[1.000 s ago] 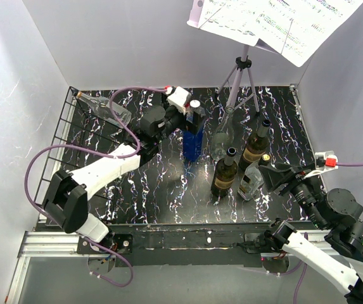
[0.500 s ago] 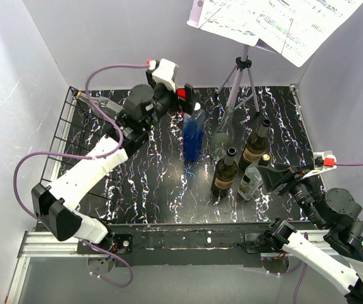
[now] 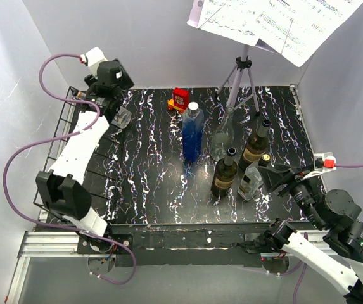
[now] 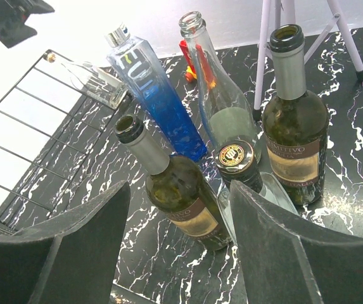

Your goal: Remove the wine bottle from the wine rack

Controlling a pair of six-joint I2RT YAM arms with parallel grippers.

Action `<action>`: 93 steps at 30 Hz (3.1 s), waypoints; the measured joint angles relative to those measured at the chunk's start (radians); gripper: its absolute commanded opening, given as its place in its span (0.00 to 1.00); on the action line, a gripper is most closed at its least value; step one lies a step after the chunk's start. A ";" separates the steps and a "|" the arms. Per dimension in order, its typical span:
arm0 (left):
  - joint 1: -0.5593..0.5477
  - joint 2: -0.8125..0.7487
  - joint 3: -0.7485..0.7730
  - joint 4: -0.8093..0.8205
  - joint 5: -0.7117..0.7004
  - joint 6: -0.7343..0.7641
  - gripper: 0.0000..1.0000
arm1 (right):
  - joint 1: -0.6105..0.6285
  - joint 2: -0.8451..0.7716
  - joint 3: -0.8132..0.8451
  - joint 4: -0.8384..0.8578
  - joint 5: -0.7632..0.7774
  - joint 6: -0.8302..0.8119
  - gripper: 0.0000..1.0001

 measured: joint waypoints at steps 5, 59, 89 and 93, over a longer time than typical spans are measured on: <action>0.161 0.080 0.020 -0.131 0.037 -0.168 0.69 | 0.000 -0.002 -0.006 0.000 0.000 0.000 0.72; 0.418 0.473 0.206 -0.060 0.140 -0.302 0.00 | 0.000 0.102 -0.022 0.061 0.053 -0.038 0.74; 0.288 0.302 -0.013 0.192 0.220 0.050 0.00 | 0.000 0.038 -0.022 0.072 0.038 -0.048 0.74; 0.236 0.220 -0.089 0.213 0.245 0.148 0.00 | 0.000 0.029 -0.022 0.073 0.037 -0.048 0.74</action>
